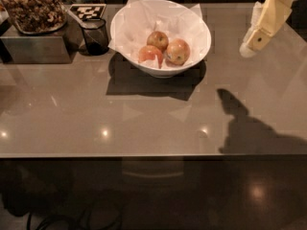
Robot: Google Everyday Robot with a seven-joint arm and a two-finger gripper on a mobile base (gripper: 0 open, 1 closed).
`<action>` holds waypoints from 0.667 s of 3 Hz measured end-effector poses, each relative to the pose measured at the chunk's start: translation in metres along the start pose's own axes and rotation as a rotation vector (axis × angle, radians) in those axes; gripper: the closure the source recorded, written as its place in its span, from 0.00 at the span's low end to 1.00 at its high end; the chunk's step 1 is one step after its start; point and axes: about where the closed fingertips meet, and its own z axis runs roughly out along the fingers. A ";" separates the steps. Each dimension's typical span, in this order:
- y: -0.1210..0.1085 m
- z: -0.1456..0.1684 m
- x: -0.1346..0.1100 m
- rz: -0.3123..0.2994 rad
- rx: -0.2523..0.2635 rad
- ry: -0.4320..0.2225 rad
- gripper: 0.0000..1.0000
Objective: Pick apple from white bowl
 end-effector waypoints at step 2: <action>-0.021 -0.005 -0.008 0.014 0.060 -0.072 0.00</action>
Offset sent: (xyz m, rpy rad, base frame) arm 0.0153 -0.0032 0.0011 0.1102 -0.0336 -0.0294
